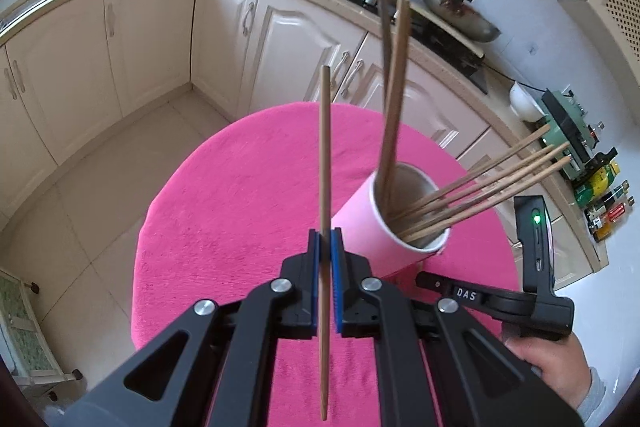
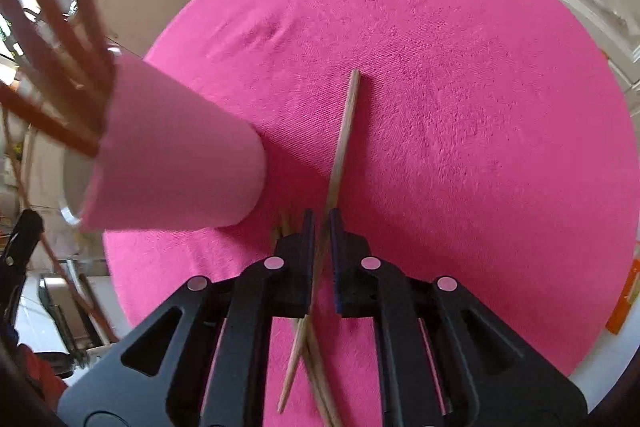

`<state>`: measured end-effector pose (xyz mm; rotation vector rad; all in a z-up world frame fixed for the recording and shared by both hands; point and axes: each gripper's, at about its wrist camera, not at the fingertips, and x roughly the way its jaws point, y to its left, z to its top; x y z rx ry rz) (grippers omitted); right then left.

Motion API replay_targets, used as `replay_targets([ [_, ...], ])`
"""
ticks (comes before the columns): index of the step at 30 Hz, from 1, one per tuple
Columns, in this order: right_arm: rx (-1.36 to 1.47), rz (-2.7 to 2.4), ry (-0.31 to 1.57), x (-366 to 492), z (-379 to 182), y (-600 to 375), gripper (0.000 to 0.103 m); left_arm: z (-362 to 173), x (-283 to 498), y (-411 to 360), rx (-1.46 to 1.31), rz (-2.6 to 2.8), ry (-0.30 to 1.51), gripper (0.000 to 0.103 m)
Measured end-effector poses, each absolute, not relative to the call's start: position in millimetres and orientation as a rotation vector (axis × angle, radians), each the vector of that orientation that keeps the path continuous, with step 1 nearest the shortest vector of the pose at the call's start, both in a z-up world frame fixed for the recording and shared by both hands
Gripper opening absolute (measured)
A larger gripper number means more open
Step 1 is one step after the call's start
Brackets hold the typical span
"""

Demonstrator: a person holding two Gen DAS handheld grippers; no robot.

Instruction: Organize utensils

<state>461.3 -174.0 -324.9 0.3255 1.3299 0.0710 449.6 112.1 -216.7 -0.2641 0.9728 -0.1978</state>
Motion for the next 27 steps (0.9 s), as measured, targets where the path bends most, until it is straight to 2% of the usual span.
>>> replay_targets([
  [3, 0.323, 0.049, 1.351, 464.8, -331.8, -171.0, 0.012, -222.7, 452.9, 116.0, -0.266, -0.197, 0.988, 0.006],
  [8, 0.273, 0.064, 1.337, 467.2, -332.4, -165.0, 0.012, -231.1, 455.1, 120.0, -0.276, -0.193, 1.016, 0.006],
  [14, 0.288, 0.124, 1.32, 457.7, -330.2, -173.8, 0.005, -226.2, 453.2, 115.0, -0.279, -0.218, 1.007, 0.006],
  [27, 0.429, 0.28, 1.049, 397.4, -237.5, -222.0, 0.005, -181.3, 421.1, 106.0, -0.35, -0.25, 0.821, 0.006],
])
